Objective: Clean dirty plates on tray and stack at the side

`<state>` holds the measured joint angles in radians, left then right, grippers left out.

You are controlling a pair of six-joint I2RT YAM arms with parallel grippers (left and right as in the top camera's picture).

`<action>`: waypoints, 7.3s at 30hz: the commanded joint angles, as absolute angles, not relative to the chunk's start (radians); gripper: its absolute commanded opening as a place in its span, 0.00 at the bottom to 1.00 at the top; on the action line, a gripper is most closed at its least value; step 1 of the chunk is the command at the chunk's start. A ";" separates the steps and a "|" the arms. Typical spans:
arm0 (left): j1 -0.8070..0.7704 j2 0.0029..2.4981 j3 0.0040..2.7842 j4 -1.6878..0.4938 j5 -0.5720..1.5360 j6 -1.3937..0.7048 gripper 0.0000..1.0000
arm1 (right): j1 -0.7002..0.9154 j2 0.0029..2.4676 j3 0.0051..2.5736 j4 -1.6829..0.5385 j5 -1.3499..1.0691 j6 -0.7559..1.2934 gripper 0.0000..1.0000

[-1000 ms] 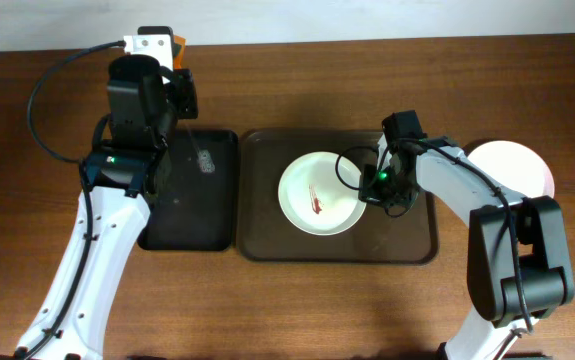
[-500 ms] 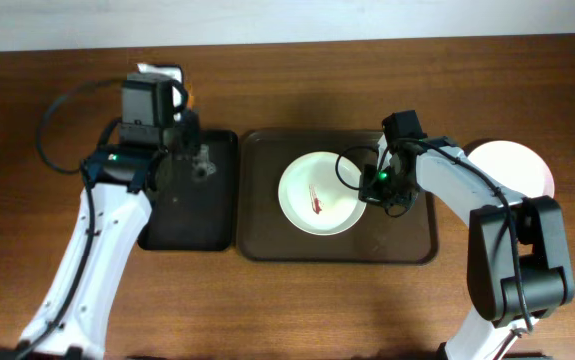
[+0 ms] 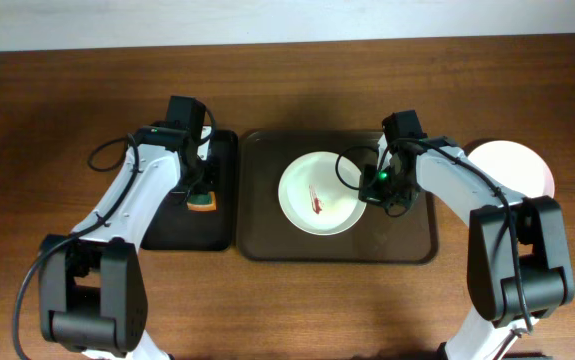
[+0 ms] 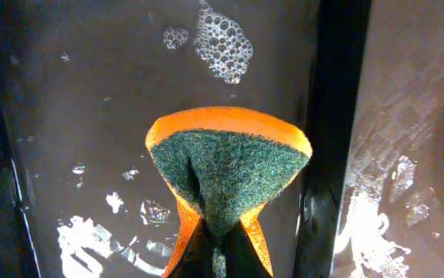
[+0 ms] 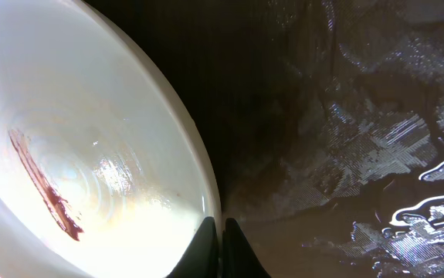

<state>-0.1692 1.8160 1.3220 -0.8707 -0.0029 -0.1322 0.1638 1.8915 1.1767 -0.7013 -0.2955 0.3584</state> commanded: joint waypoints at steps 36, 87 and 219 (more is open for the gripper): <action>-0.573 2.126 1.456 -0.613 0.382 -0.556 0.00 | 0.170 1.909 1.175 -0.702 -0.284 0.348 0.04; -0.470 2.081 1.623 -0.820 0.048 -0.326 0.00 | 0.170 1.909 1.175 -0.714 -0.279 0.347 0.04; -0.187 1.658 1.164 -0.698 -0.068 -0.207 0.95 | -0.173 1.375 1.190 -0.717 0.100 0.220 0.04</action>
<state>-0.1921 1.7035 1.1507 -0.6472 -0.0666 -0.2058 -0.0597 1.3769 1.1770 -0.7162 0.2901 0.1745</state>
